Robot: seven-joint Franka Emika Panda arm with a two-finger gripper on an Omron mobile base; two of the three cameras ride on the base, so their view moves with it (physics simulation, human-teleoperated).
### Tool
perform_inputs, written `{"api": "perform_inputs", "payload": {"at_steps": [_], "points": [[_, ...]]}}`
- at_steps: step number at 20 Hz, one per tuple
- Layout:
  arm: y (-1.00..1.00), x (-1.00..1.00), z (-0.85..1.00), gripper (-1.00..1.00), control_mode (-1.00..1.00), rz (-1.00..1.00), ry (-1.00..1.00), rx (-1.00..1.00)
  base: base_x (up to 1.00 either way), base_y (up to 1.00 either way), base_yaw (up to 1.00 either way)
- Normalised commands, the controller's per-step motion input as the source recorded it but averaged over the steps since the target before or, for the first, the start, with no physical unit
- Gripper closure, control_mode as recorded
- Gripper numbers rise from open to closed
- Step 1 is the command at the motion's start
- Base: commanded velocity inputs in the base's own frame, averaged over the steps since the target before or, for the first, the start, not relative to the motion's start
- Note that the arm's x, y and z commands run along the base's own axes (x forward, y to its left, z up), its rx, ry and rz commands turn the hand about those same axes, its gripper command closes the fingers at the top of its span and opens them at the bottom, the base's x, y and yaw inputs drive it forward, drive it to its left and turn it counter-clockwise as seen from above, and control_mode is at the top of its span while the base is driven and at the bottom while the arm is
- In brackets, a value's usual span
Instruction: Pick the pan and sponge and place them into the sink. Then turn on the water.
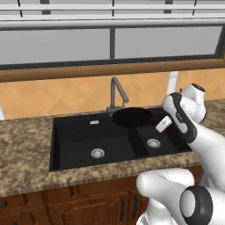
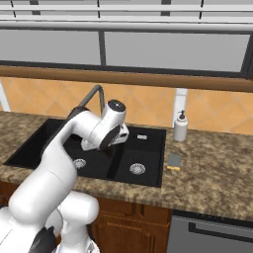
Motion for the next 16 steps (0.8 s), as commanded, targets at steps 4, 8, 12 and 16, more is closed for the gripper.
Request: {"api": "perform_inputs", "payload": {"at_steps": [4, 8, 12, 16], "points": [[0.91, 0.12, -0.13, 1.0, -1.0, 0.0, 0.06, 0.0, 0.0, 0.0, 0.0], [0.98, 0.18, -0.22, 1.0, -1.0, 0.0, 0.04, -0.03, 0.0, 0.0, 0.0], [1.0, 0.26, -0.26, 1.0, -1.0, 0.0, 0.0, -0.09, 0.0, 0.0, 0.0], [0.95, 0.42, -0.28, 1.0, -1.0, 0.0, 0.0, -0.14, 0.0, 0.0, 0.0]]}}
